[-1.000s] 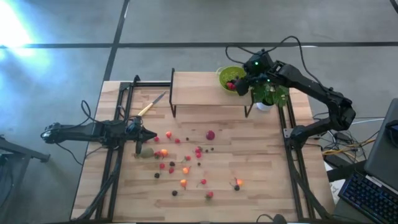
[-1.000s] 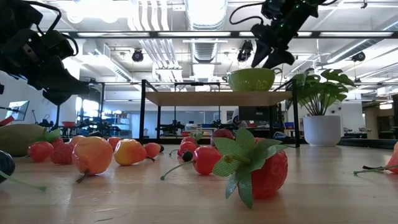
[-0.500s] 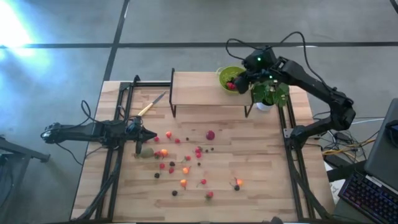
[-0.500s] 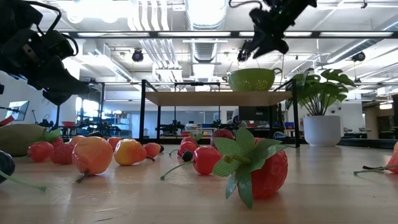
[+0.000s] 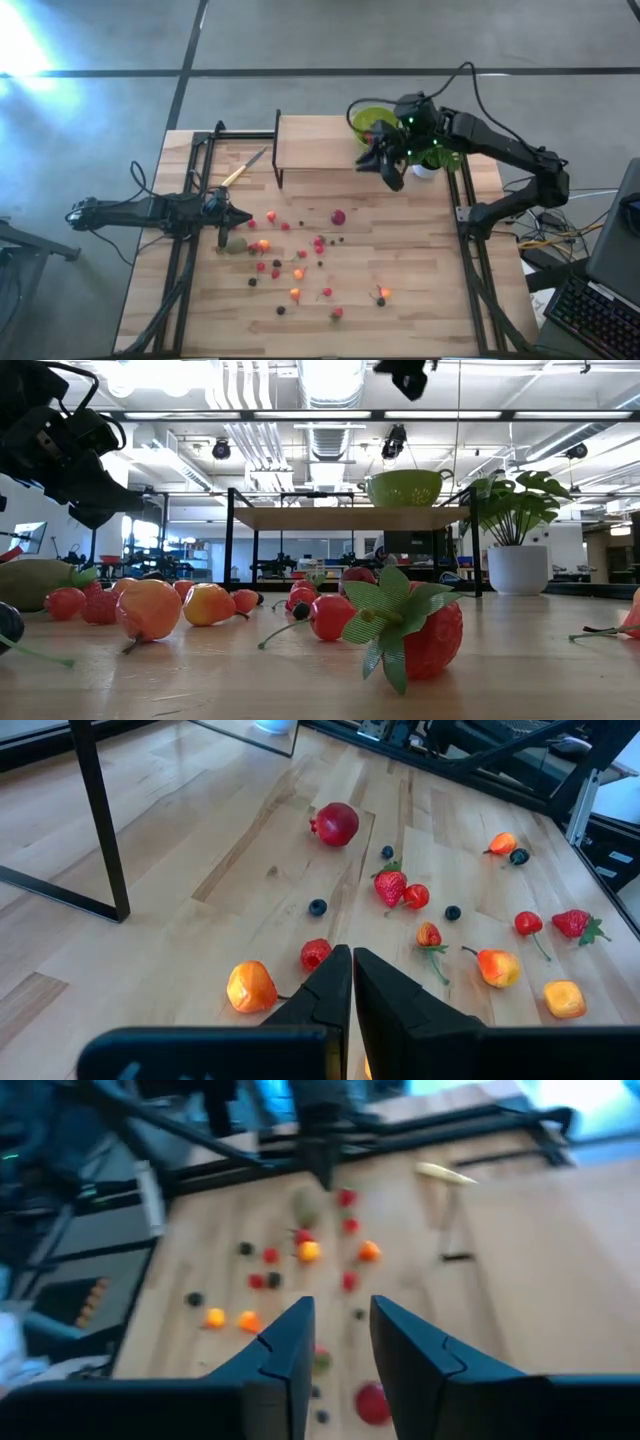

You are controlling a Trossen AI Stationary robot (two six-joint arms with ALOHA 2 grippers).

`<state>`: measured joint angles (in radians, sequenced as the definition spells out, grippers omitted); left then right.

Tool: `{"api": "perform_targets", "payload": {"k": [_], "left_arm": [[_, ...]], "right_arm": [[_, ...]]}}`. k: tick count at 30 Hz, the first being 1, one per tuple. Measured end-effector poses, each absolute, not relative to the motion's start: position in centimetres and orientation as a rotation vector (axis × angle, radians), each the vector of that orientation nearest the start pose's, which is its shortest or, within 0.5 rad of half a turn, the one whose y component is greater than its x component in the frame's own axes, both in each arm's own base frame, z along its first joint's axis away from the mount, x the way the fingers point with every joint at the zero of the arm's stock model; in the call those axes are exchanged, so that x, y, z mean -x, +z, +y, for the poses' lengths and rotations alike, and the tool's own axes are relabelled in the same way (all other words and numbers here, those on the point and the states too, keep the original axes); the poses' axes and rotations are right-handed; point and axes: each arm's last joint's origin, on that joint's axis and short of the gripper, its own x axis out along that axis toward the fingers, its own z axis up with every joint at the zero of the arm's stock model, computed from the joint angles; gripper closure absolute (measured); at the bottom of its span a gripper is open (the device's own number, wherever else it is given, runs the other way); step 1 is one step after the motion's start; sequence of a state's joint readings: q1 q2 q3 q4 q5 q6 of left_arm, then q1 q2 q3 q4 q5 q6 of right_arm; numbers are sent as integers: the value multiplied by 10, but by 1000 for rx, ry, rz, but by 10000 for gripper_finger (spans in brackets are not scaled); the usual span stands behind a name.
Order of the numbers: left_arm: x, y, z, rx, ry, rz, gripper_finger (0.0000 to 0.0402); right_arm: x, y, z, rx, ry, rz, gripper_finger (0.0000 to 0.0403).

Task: Build produce basket
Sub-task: Put the black cherry into the green basket

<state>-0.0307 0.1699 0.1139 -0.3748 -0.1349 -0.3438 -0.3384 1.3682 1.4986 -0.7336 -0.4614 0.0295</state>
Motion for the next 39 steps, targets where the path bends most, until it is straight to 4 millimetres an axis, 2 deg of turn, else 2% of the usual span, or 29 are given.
{"api": "perform_targets", "payload": {"k": [10,16,39], "left_arm": [[-95,154,1,302,176,407,381],[-95,154,1,302,176,407,381],[-95,154,1,303,175,407,381]], "right_arm": [[-283,416,-29,-180,551,386,344],[-287,425,-9,-128,652,294,328],[-288,427,-5,-150,665,288,229]]}}
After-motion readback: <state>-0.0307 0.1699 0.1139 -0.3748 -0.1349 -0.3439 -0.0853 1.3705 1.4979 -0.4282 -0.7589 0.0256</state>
